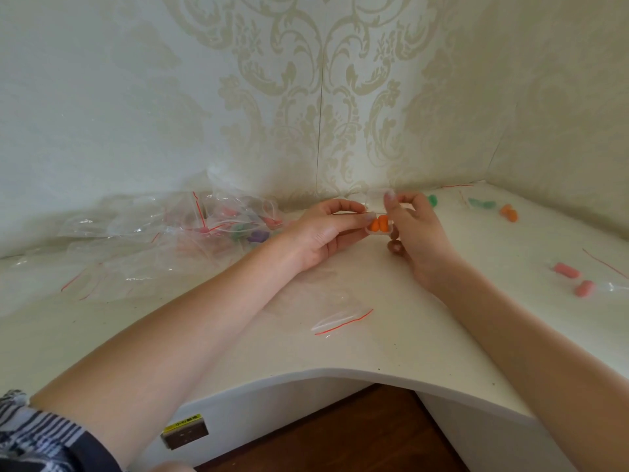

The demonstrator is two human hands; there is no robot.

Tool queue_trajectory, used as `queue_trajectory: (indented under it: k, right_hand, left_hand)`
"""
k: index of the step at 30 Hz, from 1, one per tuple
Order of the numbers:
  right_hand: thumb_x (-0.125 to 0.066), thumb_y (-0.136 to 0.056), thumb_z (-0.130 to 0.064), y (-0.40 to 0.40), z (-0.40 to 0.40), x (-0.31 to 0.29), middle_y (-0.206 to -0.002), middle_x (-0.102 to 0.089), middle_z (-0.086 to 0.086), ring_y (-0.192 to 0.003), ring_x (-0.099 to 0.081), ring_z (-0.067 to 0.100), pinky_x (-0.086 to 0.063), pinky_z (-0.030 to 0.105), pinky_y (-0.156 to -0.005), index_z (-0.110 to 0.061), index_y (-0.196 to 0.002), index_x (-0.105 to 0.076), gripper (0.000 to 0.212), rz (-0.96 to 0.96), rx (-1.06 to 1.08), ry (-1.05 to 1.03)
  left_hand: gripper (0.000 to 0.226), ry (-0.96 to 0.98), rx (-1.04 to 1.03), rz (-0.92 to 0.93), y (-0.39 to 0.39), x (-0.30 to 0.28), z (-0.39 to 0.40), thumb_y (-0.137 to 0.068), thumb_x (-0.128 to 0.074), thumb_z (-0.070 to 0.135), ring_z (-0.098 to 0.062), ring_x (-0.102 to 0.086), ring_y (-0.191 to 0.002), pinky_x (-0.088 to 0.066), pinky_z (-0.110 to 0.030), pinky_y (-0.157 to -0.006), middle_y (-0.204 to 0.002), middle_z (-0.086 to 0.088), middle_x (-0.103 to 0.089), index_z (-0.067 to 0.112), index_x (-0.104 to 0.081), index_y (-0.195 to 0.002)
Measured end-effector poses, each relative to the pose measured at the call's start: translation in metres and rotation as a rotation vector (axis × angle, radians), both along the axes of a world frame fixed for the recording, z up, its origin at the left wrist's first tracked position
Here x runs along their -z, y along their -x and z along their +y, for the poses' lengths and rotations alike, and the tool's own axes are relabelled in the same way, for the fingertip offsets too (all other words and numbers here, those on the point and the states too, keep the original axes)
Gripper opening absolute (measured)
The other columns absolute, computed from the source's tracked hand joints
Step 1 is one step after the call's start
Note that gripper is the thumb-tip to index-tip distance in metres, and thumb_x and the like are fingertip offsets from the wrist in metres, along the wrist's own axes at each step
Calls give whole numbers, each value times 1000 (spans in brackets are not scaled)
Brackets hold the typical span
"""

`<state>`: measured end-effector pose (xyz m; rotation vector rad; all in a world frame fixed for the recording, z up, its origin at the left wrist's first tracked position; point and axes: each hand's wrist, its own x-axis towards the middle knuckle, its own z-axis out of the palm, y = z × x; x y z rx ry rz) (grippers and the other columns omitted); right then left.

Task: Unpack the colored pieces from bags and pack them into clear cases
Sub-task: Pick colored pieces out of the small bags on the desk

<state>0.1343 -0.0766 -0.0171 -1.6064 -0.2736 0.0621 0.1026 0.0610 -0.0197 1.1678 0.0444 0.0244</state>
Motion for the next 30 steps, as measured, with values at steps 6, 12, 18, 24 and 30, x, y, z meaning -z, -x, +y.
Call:
queue_trajectory:
  k: [6, 12, 18, 24, 30]
  right_hand:
    - [-36, -100, -46, 3, -3, -8, -68, -66, -11, -59, -60, 5, -33, 24, -54, -25, -94, -69, 39, 100, -173, -53]
    - [-54, -86, -4, 1, -4, -7, -82, -64, 3, -69, -57, 15, -45, 23, -58, -14, -101, -60, 19, 200, -140, -203]
    - [-70, -81, 1, -3, -7, 2, -96, -57, 8, -66, -52, 13, -43, 22, -60, -24, -119, -51, 49, 60, -199, -179]
    - [-67, -86, -11, -5, -7, 2, -103, -56, 2, -76, -61, 11, -49, 22, -71, -28, -123, -52, 43, -107, -141, -60]
    - [-50, -93, -17, -21, -20, 0, -105, -56, -1, -78, -51, 7, -39, 9, -64, -20, -109, -54, 16, -373, 263, 228]
  left_hand:
    - [18, -26, -25, 27, -1, 0, 0, -82, -64, -6, -11, -68, -65, -58, -21, -71, -71, -4, -68, 11, -57, -81]
    - [12, 65, -30, 80, -1, -6, 3, -91, -53, -2, -13, -69, -64, -58, -20, -67, -74, -6, -68, 5, -60, -85]
    - [16, -151, -3, -1, 0, -1, -1, -84, -65, -1, -13, -69, -72, -56, -18, -73, -91, -15, -67, 7, -60, -96]
    - [27, -240, -111, -55, 4, -14, 2, -77, -70, -5, -14, -67, -76, -57, -21, -75, -89, -11, -67, 10, -59, -97]
    - [26, -967, -517, -162, -1, -16, 30, -84, -45, -1, -5, -48, -58, -34, -17, -44, -98, -4, -66, 17, -61, -92]
